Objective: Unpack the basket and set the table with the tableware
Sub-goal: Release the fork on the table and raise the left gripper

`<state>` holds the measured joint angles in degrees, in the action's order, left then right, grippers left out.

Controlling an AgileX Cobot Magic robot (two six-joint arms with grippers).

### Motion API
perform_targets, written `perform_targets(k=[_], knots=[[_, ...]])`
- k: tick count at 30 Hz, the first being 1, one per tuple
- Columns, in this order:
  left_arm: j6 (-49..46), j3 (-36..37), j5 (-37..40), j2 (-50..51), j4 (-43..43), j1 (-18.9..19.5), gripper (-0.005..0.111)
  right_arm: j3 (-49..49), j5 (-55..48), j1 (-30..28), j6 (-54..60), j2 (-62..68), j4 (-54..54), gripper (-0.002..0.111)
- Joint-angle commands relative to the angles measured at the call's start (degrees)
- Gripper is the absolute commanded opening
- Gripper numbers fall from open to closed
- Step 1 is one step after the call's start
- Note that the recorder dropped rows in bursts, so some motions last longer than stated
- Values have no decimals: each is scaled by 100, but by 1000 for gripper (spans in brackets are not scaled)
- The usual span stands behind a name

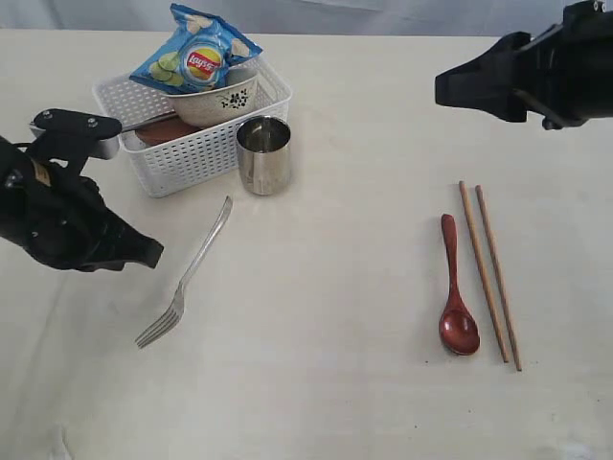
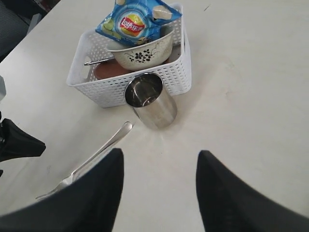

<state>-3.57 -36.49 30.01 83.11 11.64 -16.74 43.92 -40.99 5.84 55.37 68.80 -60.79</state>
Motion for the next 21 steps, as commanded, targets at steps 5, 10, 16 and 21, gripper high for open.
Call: perform_targets(k=[5,10,16,21], knots=[[-23,147,-142,-2,56,12,0,-365,3,-31,-77,-13,127,25],[-23,147,-252,-2,66,12,0,-744,59,-31,-54,-24,127,0],[-23,147,-213,-2,216,-71,0,-1010,25,-31,-15,-24,127,0],[-34,147,-213,21,216,-519,0,-1254,14,-31,-15,-24,127,0]])
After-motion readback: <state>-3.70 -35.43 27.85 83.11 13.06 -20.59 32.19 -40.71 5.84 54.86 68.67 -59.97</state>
